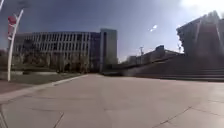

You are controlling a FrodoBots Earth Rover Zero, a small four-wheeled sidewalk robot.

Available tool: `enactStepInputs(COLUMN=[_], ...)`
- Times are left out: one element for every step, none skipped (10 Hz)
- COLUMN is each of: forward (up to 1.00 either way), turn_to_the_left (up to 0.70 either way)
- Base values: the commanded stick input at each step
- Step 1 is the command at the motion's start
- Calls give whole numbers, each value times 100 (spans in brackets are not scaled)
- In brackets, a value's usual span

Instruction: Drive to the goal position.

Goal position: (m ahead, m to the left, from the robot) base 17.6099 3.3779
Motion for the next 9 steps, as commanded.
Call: enactStepInputs(forward=[100, 100, 100, 100, 100, 100, 100, 100, 100], turn_to_the_left=[-9, -9, -9, -9, -9, -9, -9, -9, -9])
